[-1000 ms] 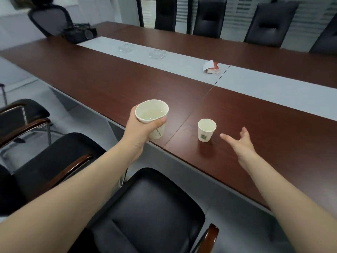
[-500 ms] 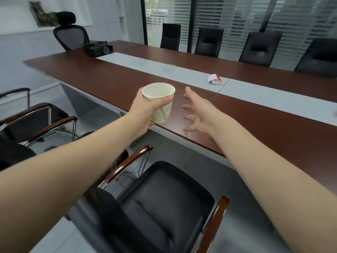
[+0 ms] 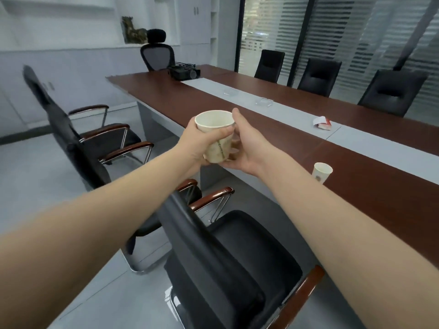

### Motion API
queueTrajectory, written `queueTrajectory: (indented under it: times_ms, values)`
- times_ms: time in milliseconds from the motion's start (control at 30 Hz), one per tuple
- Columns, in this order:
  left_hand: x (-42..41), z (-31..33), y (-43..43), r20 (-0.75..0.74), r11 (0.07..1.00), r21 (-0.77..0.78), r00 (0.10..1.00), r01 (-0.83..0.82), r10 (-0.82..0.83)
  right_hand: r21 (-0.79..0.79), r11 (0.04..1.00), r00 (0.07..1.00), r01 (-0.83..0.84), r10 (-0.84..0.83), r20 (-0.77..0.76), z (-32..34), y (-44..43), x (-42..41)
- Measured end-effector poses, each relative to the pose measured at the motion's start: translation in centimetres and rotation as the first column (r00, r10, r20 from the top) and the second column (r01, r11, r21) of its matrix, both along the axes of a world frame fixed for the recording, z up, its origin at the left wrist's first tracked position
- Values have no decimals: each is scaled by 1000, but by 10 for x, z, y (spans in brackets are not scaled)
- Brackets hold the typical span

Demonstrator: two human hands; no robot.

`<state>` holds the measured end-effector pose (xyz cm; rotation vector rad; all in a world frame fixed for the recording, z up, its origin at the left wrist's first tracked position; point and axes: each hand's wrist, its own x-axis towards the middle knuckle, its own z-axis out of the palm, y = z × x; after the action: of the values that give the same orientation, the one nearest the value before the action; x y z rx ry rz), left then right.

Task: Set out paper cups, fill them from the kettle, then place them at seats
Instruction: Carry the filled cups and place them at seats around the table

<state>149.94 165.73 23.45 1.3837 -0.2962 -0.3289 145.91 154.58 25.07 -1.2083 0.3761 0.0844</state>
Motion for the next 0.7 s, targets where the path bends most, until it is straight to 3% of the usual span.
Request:
queueTrajectory:
  times_ms: [500,700]
  values:
    - [-41,-36,158,-47,951,45,950,-305,307,71,950,949,-304,309,-65,-32,158,-2]
    - [-16,-56,211,-57,924,80,923,-375,380,32,948,942,-317,319,-101,-46,210,18]
